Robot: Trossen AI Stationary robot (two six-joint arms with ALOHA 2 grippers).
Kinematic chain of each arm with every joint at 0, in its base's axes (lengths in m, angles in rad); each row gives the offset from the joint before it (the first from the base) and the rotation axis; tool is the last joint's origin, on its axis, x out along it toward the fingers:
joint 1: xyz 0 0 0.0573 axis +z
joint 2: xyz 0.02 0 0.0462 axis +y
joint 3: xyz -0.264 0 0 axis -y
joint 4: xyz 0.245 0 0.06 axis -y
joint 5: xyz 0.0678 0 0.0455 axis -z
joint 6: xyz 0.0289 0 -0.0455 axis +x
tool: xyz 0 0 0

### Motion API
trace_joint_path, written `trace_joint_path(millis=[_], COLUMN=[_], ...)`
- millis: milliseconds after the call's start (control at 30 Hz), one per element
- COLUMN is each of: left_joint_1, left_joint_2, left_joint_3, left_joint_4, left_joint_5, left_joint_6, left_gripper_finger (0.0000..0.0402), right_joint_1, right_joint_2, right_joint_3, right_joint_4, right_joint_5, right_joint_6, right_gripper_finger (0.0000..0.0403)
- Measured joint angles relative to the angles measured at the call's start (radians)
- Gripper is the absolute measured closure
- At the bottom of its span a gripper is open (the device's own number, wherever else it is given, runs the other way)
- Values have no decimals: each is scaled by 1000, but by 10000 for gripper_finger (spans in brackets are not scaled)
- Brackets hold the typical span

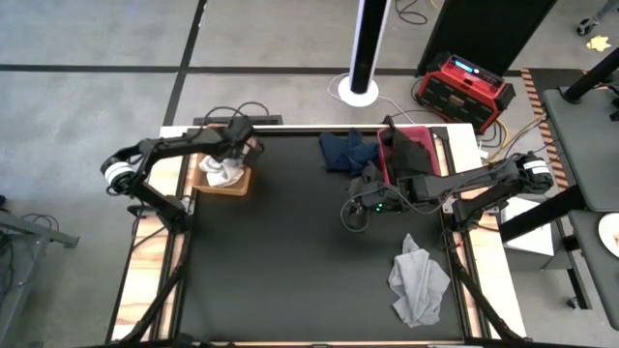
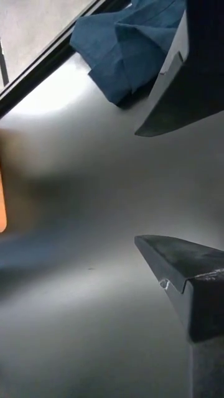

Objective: Sort towels by color in basket
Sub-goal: Put the left gray towel into the orange bin, then put the blue towel into the red bin

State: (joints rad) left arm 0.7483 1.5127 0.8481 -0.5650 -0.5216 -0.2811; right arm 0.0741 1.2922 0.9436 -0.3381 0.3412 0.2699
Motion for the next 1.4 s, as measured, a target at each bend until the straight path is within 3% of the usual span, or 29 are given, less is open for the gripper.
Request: trace_joint_path(millis=[233,500,967,1067,1200,1400], left_joint_1=[0,0,-20,-54,-127,-356], left_joint_2=[-4,-8,-20,-44,-97,-199], left_joint_3=[-94,-32,135,139,139,130], left_joint_4=[102,67,-262,-266,-327,-327], left_joint_5=[31,21,-30,-35,-135,-170], left_joint_6=[-54,-7,-13,-15,-112,-212], left_gripper_finger=[401,401,402,402,402,401], right_joint_1=[0,0,0,1,23,77], right_joint_2=[0,0,0,0,-5,-15], right_joint_3=[0,0,0,0,-1,-2], right_joint_4=[-4,-1,-2,-10,-22,-76], right_joint_5=[0,0,0,0,10,33], right_joint_6=[-5,-7,-1,5,49,70], right_gripper_finger=[143,147,143,150,165,193])
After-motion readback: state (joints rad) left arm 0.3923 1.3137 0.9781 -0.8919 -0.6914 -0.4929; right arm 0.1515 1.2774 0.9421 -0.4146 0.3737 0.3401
